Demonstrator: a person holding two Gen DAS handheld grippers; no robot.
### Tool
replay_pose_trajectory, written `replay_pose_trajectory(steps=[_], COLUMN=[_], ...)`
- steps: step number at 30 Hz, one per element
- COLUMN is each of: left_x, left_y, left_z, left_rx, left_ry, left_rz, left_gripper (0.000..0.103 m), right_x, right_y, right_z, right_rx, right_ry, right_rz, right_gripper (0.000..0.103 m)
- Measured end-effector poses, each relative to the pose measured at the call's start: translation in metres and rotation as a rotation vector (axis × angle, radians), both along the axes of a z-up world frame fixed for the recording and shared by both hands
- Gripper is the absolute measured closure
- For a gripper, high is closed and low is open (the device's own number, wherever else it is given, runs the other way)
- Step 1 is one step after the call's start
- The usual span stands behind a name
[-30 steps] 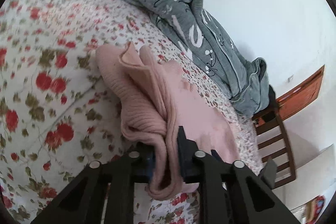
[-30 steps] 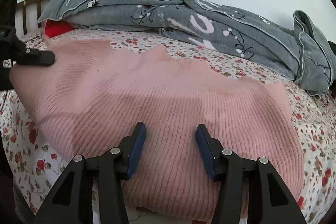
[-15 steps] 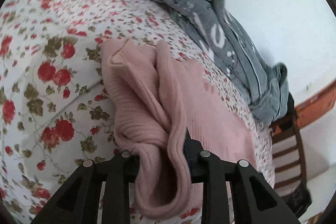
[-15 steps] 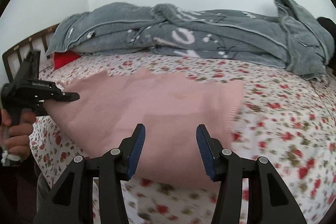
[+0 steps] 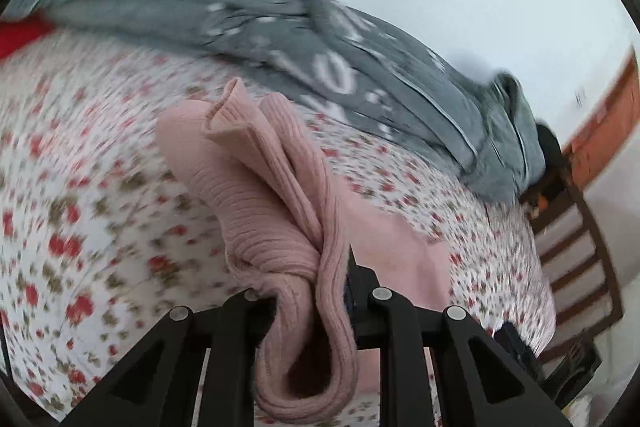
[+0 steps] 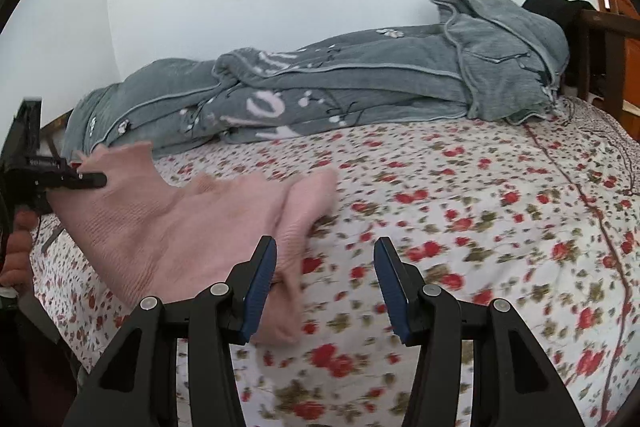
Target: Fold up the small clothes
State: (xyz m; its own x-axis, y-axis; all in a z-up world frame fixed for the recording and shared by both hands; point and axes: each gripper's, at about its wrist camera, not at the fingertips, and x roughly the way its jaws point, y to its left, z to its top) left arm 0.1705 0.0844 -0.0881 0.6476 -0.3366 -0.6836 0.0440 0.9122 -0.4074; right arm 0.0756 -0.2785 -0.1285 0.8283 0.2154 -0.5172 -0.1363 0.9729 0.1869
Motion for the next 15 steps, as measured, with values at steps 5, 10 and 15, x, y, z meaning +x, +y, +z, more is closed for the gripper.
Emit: replay_pose_trajectory(steps=[5,10,15], left_x=[0.014,0.026,0.018], left_y=[-0.078,-0.148,-0.163], left_z=[0.007,-0.036,-0.048], left_rx=[0.117,0.145,0.156], left_ry=[0.006,0.092,0.103], left_rz=[-0.126,-0.249,-0.325], left_gripper=[0.085,0.085,0.077], right_x=[-0.001,-0.008,-0.019], right_y=[-0.025,-0.047,-0.057], right_z=[0.004,-0.002,-0.004], right_rx=[0.019,0.062,0.036], right_ry=[-0.008,0.011,0.024], right_rz=[-0.042,-0.086,-0.097], right_gripper=[0.052,0.052,0.052])
